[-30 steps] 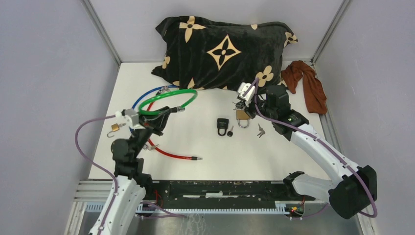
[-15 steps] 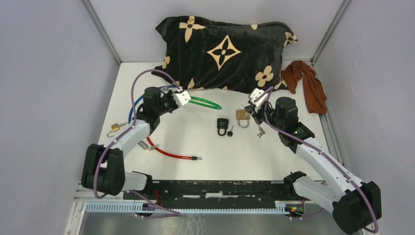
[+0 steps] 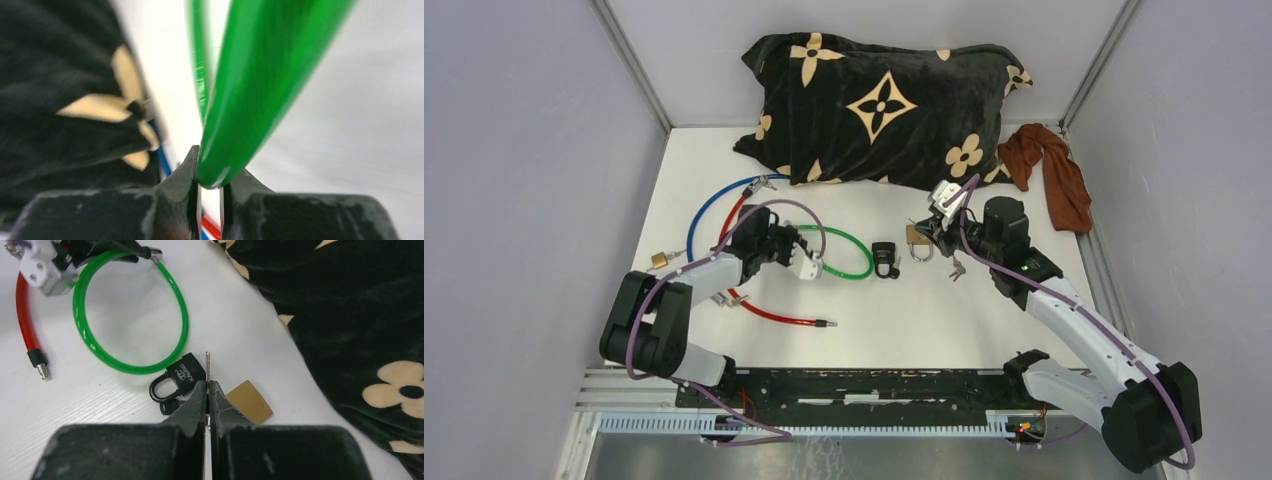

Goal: Lock with the key
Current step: Place the lock at the center of the board, then place the key at the center of the board.

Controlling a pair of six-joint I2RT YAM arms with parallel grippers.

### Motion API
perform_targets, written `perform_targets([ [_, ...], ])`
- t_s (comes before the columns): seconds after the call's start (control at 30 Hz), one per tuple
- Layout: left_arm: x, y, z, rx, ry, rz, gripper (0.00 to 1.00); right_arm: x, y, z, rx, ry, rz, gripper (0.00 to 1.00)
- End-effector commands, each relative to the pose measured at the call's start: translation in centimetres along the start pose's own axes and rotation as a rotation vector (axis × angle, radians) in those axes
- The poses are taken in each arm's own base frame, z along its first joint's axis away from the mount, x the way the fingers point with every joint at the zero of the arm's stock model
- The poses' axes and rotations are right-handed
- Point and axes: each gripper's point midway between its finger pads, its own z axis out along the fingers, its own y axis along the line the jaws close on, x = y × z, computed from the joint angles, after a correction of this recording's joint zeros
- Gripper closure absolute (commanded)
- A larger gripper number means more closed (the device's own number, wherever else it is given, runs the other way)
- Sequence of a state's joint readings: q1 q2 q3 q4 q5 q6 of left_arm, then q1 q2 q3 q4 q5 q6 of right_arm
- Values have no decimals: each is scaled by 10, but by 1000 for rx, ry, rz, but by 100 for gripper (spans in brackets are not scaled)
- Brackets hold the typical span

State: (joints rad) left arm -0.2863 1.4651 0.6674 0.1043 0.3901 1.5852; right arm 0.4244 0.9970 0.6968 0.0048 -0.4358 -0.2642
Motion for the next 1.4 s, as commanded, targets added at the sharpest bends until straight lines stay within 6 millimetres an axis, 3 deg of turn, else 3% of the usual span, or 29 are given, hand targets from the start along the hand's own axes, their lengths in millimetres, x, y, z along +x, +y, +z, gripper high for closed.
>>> perform_targets([
  [0.0, -6, -76, -9, 249, -34, 291, 77, -21, 16, 12, -81, -69, 33, 100],
  [0.1, -6, -83, -14, 285, -27, 323, 47, -23, 32, 24, -120, -61, 34, 100],
  [0.3, -7, -93, -32, 369, -25, 414, 3, -27, 71, 63, -228, -39, 132, 100],
  [0.33, -8, -94, -36, 381, -24, 400, 1, -26, 80, 72, -252, -29, 160, 100],
  [0.43, -16, -91, -52, 413, -35, 337, 0, -17, 104, 98, -334, 22, 255, 100],
  [0.53, -33, -79, -71, 393, -63, 159, 0, 14, 113, 125, -348, 150, 339, 100],
  [0.73, -57, -20, -96, 215, -21, -524, 2, 60, 121, 155, -350, 288, 426, 100],
  [0.8, -55, -15, -102, 177, 44, -759, 3, 69, 125, 161, -363, 317, 444, 100],
  [0.87, -50, -14, -108, 149, 141, -979, 5, 78, 126, 164, -360, 344, 450, 98],
  [0.93, -47, -18, -116, 177, 240, -1136, 6, 81, 125, 166, -348, 358, 448, 90],
  [1.17, -18, -41, -134, 338, 634, -1418, 11, 59, 112, 166, -310, 332, 392, 65],
  [1.27, 6, -51, -135, 373, 738, -1626, 10, 46, 100, 156, -258, 311, 339, 52],
  [1.37, 52, -47, -138, 210, 789, -1805, 5, 33, 93, 141, -216, 293, 291, 48],
])
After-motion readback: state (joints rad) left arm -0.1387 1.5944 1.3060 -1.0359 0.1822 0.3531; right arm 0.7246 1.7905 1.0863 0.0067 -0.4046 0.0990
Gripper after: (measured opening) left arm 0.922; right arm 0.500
